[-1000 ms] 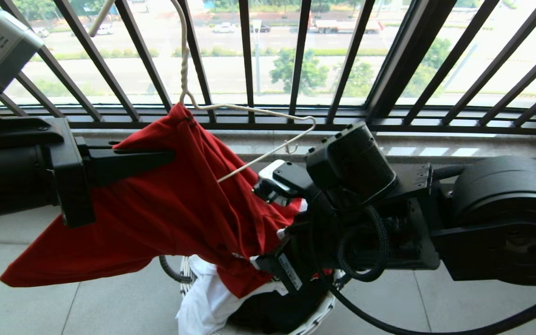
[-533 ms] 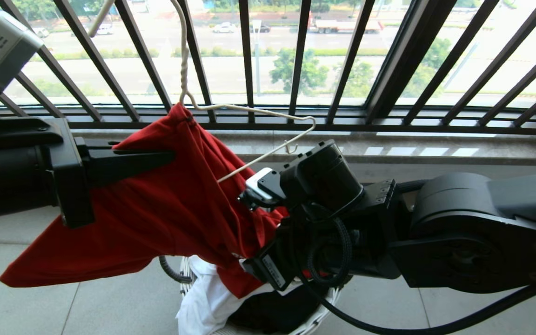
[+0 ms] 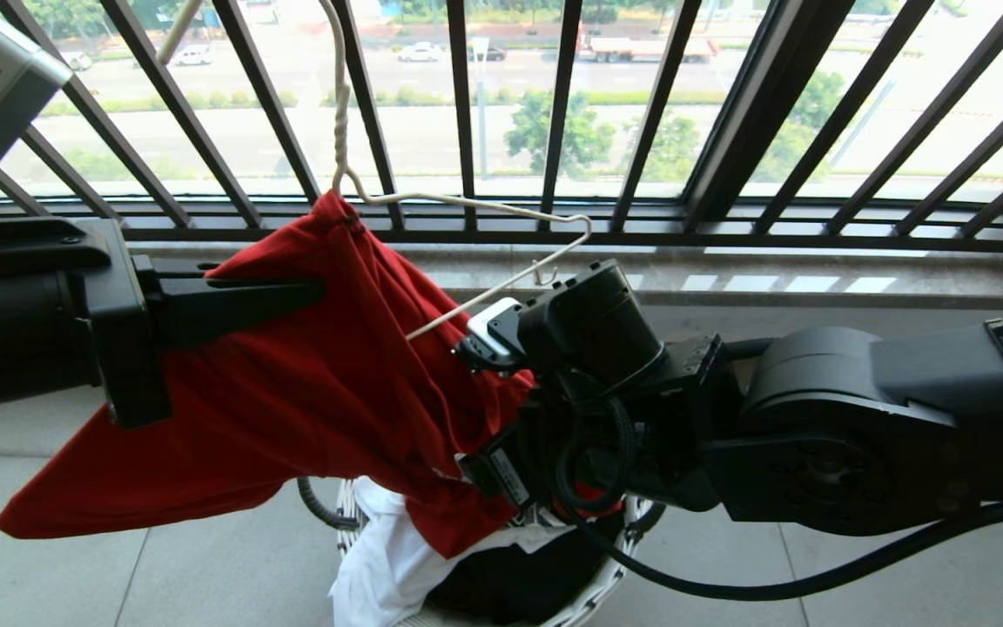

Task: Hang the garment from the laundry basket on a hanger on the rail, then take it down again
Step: Hang the clothes on the clothes rack

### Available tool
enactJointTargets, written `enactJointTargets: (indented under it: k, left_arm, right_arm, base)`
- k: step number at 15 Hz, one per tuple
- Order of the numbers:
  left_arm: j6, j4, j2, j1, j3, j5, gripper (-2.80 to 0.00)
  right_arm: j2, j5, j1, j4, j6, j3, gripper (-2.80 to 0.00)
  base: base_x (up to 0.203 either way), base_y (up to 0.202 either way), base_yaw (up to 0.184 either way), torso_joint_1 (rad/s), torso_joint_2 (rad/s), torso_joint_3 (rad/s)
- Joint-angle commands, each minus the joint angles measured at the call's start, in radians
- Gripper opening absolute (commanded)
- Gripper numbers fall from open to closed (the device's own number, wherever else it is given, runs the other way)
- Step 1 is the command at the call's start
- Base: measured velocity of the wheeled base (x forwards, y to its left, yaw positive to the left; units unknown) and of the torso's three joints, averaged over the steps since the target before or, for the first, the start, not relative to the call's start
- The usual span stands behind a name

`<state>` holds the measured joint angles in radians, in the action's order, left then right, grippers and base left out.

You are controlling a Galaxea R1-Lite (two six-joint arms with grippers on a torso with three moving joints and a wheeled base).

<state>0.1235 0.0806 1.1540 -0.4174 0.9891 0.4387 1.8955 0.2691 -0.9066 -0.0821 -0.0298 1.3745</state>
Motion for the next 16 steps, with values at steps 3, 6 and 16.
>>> enactJointTargets:
  k: [3,6,16]
  left_arm:
    - [0.002,0.001,0.001,0.000,0.000,0.003,-2.80]
    - [0.001,0.001,0.012,0.000,0.000,0.003,-2.80]
    - [0.002,0.001,0.009,-0.001,0.000,0.003,-2.80]
  right_arm:
    - [-0.019,0.005,0.014,0.000,-0.004,0.000,0.00]
    - [-0.073,0.005,0.012,-0.004,-0.013,-0.014,0.00]
    - [-0.012,0.217,-0.029,0.140,-0.058,-0.043,0.00]
  base:
    - [0.000,0.000,0.000,0.000,0.00,0.000]
    - [0.000,0.000,0.000,0.000,0.00,0.000]
    - [0.000,0.000,0.000,0.000,0.00,0.000]
